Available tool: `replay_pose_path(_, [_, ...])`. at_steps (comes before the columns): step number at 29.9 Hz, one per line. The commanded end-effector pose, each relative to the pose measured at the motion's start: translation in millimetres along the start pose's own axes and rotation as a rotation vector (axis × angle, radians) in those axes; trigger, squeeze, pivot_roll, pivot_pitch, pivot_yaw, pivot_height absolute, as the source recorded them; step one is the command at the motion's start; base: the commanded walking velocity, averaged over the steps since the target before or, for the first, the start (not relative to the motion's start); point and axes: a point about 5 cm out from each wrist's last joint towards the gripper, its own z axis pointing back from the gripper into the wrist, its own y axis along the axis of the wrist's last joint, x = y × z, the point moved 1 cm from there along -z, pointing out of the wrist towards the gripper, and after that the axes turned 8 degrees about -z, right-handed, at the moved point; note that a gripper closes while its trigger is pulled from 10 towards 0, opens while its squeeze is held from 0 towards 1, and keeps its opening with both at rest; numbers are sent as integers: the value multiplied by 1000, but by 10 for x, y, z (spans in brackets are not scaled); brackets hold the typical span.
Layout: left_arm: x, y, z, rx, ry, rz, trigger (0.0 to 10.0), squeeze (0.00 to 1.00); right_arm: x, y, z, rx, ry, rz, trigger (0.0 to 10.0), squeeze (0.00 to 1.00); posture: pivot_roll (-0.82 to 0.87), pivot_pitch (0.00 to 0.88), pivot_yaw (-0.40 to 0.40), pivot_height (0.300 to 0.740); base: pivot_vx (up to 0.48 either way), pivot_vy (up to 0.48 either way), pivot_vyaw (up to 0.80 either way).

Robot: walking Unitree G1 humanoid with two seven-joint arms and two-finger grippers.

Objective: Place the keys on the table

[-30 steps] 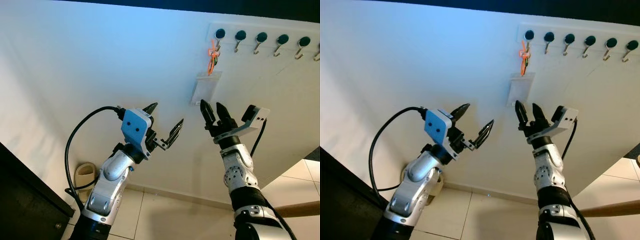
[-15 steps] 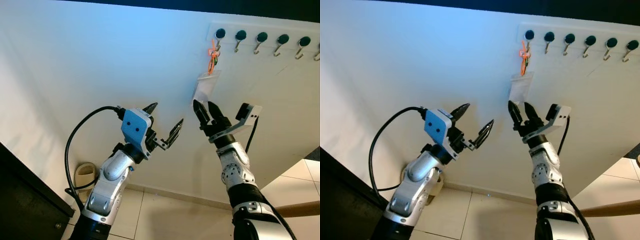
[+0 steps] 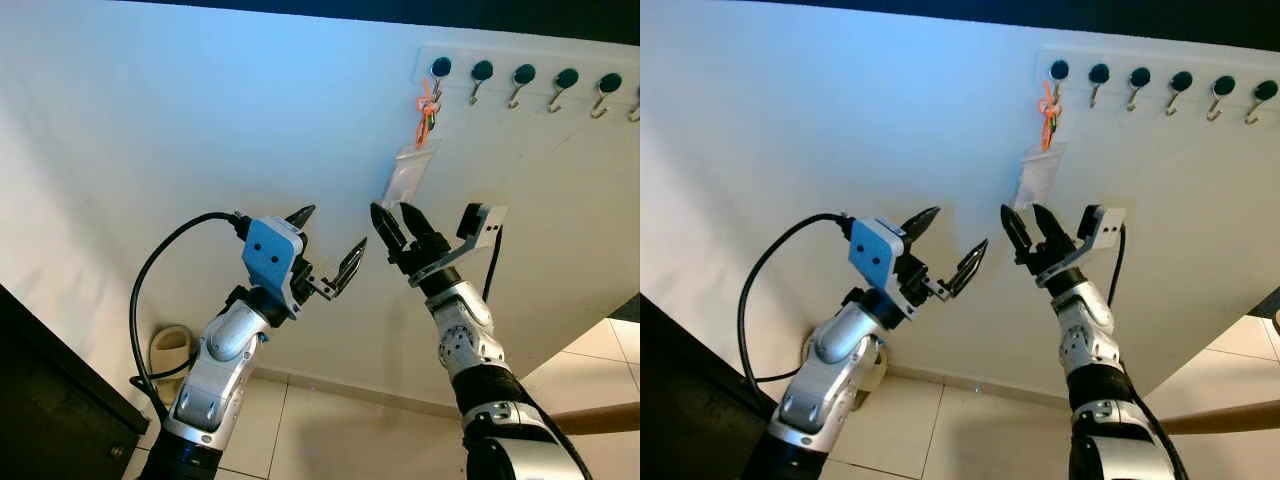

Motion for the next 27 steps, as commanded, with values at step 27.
replay_pose_path(27, [37,0,-9,2,-12,7,10000,0,-270,218,-179,82,111,106,10000,0,54,120,-18,740,0,0,0])
